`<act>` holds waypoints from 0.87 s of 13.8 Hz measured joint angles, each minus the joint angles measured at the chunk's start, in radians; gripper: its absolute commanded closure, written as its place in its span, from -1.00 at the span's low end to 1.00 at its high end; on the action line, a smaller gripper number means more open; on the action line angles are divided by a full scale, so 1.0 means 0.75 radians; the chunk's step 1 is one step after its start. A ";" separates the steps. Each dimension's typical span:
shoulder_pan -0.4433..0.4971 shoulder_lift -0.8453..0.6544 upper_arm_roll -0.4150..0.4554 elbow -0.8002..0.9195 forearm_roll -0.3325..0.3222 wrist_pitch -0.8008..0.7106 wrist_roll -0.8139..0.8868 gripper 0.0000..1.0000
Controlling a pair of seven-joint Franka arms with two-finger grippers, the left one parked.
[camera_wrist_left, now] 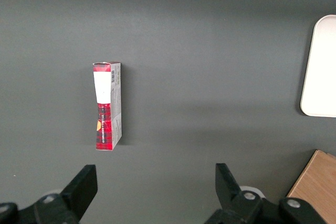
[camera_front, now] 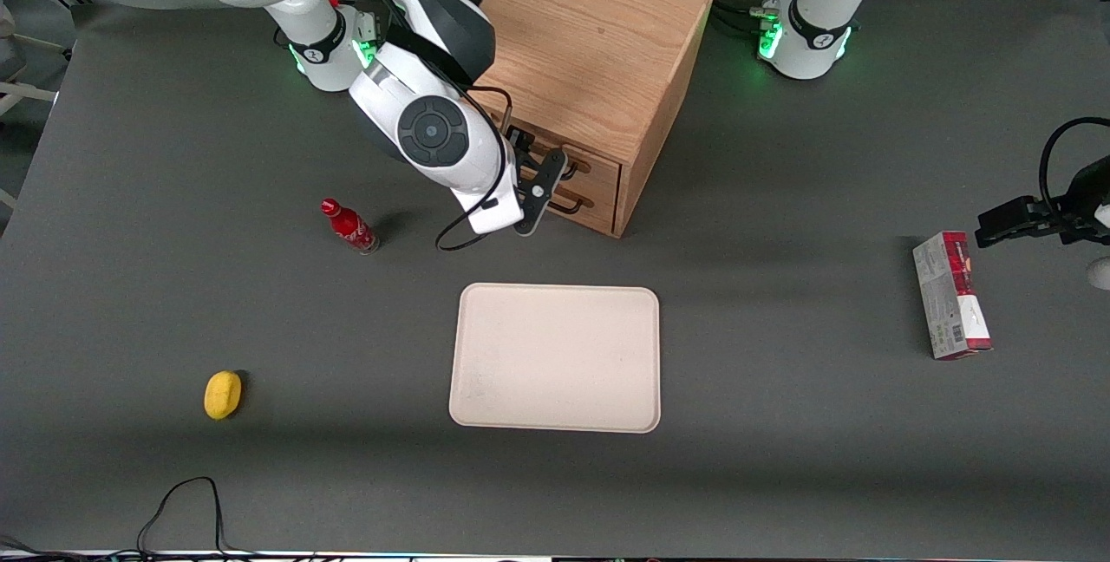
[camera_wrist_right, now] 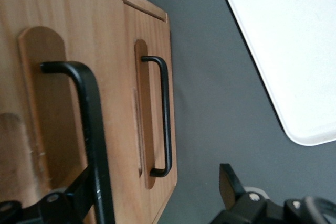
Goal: Open upper drawer
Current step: 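Hook the right gripper onto the black upper drawer handle, then pull the upper drawer outward with the right gripper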
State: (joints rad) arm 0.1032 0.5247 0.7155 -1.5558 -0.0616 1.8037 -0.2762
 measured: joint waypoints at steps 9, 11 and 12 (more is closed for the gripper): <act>-0.043 0.032 -0.182 0.136 -0.053 0.018 -0.304 -1.00; -0.047 0.088 -0.204 0.196 -0.081 0.031 -0.320 -1.00; -0.047 0.125 -0.208 0.246 -0.090 0.034 -0.324 -1.00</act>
State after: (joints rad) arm 0.0683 0.6187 0.5596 -1.3714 -0.1290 1.8296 -0.5189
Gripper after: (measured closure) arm 0.000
